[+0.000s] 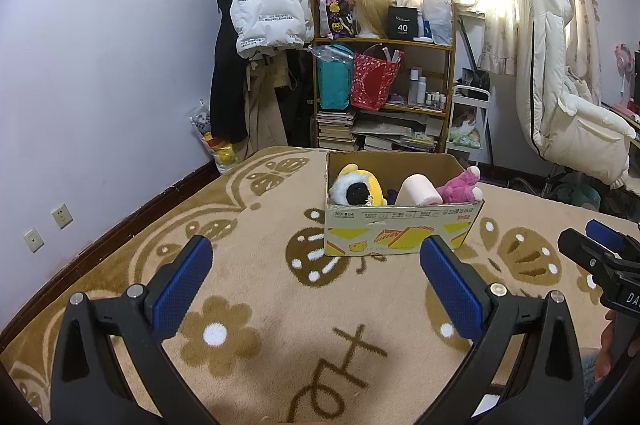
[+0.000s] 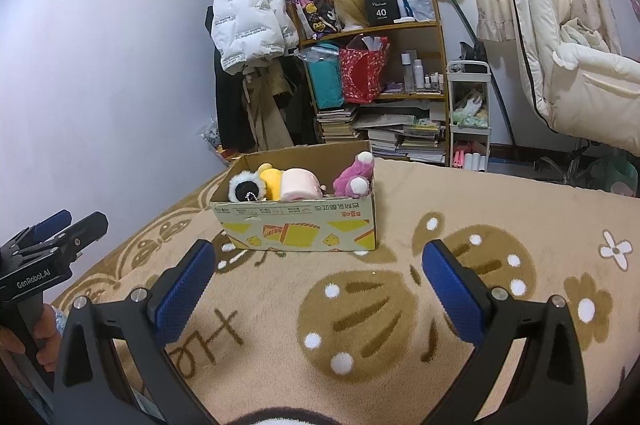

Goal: Organize soft objects

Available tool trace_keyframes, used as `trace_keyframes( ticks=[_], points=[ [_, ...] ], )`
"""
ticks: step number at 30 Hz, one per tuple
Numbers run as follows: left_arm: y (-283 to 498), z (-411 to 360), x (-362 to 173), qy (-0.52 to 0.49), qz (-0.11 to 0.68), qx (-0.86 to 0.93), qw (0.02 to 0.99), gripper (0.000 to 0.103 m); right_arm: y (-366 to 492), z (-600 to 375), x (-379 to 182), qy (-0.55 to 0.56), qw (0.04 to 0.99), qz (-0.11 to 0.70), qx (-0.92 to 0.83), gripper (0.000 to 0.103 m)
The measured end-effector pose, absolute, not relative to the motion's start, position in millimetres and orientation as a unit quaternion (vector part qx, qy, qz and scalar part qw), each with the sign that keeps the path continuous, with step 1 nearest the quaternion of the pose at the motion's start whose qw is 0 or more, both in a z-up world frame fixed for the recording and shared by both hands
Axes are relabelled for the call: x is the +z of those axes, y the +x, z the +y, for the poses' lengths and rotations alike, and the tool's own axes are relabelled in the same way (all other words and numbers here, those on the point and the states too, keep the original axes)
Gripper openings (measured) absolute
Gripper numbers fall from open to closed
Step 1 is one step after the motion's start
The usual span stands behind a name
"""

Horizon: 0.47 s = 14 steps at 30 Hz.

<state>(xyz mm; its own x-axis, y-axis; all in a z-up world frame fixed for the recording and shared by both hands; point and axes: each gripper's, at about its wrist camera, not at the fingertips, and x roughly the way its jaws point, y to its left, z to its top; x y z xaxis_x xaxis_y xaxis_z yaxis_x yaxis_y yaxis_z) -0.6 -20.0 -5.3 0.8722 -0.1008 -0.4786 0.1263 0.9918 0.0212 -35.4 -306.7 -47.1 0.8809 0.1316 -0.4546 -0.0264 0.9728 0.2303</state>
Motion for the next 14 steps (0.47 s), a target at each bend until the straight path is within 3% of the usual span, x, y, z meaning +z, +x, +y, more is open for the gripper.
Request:
trace_keyframes(
  ticks=[14],
  points=[
    [0.4,-17.8,-9.9,0.031,0.25,-0.063,0.966,0.103,-36.6,-310.3,-48.0,0.109,0.963,0.241,0.043,0.103]
  ],
)
